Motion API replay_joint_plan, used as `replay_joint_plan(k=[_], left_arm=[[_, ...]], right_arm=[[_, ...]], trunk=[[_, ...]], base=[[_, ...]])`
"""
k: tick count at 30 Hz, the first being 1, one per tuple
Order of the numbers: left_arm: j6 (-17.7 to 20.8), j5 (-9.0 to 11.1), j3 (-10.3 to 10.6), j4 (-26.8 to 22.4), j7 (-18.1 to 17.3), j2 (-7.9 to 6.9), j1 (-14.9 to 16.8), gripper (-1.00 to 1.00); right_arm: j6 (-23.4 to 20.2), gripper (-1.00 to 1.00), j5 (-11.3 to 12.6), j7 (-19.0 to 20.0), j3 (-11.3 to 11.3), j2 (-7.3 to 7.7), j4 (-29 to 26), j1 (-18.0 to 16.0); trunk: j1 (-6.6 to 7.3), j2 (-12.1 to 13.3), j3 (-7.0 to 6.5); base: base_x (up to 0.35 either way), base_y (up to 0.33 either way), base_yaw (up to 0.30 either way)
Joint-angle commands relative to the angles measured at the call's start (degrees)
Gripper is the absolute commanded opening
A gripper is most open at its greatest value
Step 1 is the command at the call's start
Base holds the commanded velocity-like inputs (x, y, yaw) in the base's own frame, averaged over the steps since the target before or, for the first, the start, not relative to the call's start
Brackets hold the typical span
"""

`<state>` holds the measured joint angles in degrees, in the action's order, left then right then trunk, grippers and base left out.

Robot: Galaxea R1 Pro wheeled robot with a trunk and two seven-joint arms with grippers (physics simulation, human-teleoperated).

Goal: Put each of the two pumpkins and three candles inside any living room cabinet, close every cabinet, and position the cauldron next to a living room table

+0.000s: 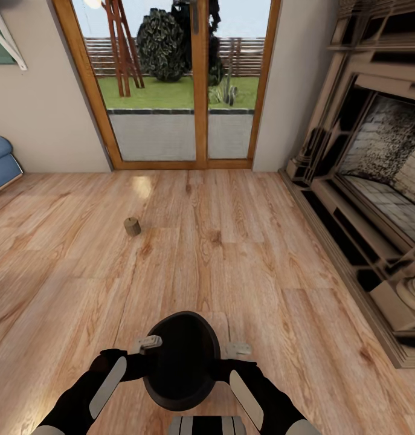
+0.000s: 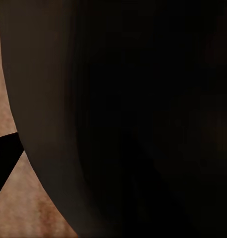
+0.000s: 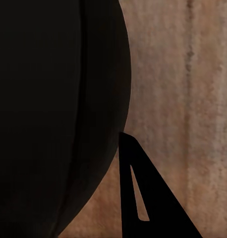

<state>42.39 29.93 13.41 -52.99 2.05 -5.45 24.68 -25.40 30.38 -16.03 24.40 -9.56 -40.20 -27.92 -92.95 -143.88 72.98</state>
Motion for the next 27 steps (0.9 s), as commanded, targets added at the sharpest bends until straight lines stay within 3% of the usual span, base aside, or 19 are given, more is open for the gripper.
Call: replay_joint_plan(k=[1, 14, 18, 27], left_arm=[[0.24, -0.84, 0.13, -0.07, 0.34, -0.09, 0.02, -1.00], [0.25, -0.84, 0.12, -0.02, 0.36, -0.05, 0.02, -1.00], [0.27, -0.84, 0.12, -0.01, 0.34, -0.08, 0.02, -1.00], [0.25, -0.84, 0.12, -0.04, 0.36, -0.01, 0.02, -1.00]], right_arm=[[-0.26, -1.00, 0.03, -0.76, 0.21, 0.06, -0.05, -0.03], [-0.26, -1.00, 0.03, -0.76, 0.21, -0.01, -0.05, -0.03], [-0.26, -1.00, 0.03, -0.76, 0.21, -0.02, -0.05, -0.03], [-0.25, -1.00, 0.03, -0.76, 0.21, -0.02, -0.05, -0.03]], trunk=[[0.01, -0.02, 0.05], [0.01, -0.02, 0.05], [0.11, 0.04, -0.84], [0.11, 0.04, -0.84]], base=[[0.000, 0.000, 0.000], [0.000, 0.000, 0.000], [0.000, 0.000, 0.000], [0.000, 0.000, 0.000]])
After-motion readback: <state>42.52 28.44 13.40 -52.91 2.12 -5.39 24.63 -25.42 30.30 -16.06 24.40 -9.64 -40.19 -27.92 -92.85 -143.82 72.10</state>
